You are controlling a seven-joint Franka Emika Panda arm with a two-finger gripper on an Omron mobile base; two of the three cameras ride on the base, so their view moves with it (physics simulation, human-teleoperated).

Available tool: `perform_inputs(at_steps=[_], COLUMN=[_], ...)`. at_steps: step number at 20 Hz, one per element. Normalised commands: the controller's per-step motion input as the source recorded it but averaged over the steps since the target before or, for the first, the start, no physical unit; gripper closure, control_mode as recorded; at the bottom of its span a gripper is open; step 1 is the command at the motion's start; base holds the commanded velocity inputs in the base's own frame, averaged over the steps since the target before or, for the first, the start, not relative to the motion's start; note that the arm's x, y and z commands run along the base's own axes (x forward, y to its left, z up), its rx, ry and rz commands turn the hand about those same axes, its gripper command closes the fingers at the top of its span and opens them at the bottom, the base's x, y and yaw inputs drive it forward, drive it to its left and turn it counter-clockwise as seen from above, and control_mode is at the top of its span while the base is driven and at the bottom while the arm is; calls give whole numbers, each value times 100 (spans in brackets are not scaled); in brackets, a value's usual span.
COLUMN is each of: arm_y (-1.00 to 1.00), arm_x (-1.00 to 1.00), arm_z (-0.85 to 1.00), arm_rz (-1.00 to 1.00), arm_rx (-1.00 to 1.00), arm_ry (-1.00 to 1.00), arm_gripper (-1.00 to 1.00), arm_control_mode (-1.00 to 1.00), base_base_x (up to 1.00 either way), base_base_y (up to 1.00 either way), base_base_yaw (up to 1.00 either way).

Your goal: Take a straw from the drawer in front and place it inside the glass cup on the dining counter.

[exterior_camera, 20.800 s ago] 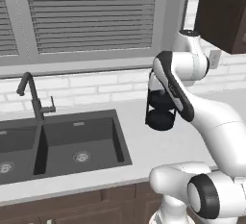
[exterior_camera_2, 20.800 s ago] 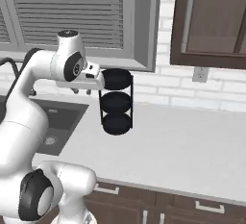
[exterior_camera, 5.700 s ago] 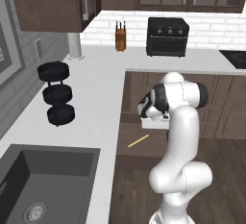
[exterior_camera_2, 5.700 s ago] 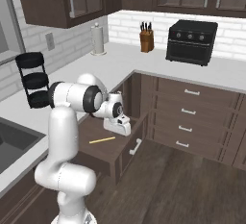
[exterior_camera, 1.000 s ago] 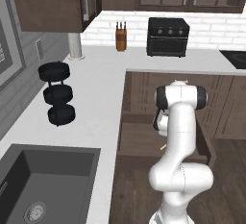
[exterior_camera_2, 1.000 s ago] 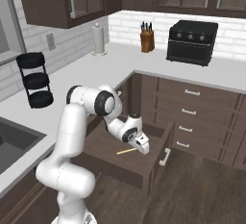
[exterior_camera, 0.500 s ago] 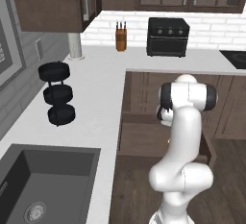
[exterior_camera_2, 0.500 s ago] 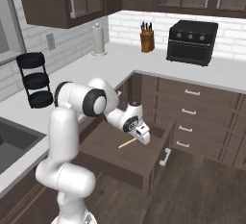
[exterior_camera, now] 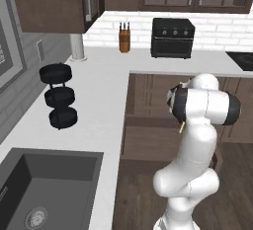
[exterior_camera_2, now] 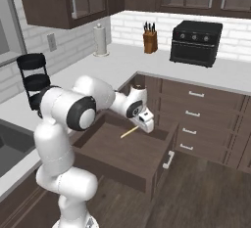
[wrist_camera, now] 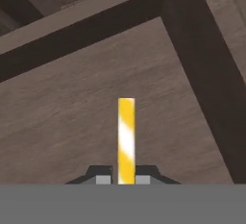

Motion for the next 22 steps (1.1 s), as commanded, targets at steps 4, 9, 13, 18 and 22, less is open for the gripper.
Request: perform_inputs(at_steps=[4,9,13,18,22], arm_y=[0,4,10,22,51], arm_x=[-33,-54,-57,-64,-64], arm_z=[100,100,100,100,100], arm_rz=[0,3,6,10,16], arm_rx=[0,0,-1,-3,-11], arm_ry=[0,-5,-7,-2,0], arm_gripper=[100,100,100,100,100], arm_control_mode=[-100,-100,-100,-100,-100], base_base_x=[0,0,0,0,0], base_base_y=[0,0,0,0,0], base_base_yaw=[0,0,0,0,0])
